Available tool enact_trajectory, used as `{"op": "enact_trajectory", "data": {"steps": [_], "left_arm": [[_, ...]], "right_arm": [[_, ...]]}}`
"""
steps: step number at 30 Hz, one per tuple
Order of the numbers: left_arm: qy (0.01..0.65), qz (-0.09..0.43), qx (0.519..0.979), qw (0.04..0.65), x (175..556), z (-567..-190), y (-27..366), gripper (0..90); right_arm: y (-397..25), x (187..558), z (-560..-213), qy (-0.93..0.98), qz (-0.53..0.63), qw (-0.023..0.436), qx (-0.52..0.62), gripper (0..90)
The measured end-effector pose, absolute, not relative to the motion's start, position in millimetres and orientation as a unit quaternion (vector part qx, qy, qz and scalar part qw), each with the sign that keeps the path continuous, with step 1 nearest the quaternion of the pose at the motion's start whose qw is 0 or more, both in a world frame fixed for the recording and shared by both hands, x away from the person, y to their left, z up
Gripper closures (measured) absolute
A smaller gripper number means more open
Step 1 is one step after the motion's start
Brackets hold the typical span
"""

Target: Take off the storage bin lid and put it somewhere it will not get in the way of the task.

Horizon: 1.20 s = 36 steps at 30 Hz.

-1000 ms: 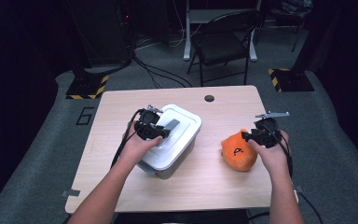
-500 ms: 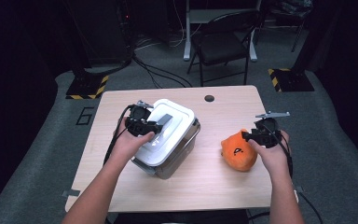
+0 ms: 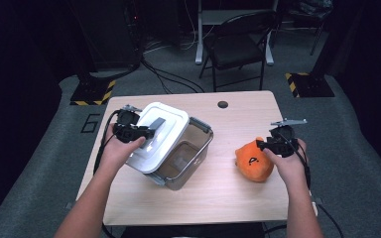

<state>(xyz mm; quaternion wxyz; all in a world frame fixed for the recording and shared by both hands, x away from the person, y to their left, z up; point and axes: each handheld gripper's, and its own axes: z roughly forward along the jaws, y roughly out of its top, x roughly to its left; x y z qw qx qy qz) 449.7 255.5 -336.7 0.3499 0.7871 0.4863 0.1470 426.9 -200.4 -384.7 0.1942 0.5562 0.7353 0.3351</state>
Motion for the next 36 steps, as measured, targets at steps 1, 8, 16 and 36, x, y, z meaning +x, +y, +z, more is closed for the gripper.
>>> {"op": "enact_trajectory", "data": {"steps": [1,8,16,36], "left_arm": [[0.489,0.146,0.786,0.349,449.8,-336.8,259.4,66.4],[0.512,0.152,0.771,0.347,450.1,-338.7,283.7,66.3],[0.533,0.16,0.76,0.337,450.2,-342.5,311.7,66.4],[0.573,0.161,0.734,0.327,450.8,-362.4,350.4,66.3]], "right_arm": [[-200.0,426.8,-384.8,0.735,0.335,0.194,0.557,54.2],[-198.8,427.4,-385.8,0.735,0.334,0.194,0.558,54.2],[-198.7,427.4,-386.0,0.734,0.334,0.194,0.558,54.2],[-198.1,428.0,-387.4,0.736,0.334,0.195,0.556,54.2]]}}
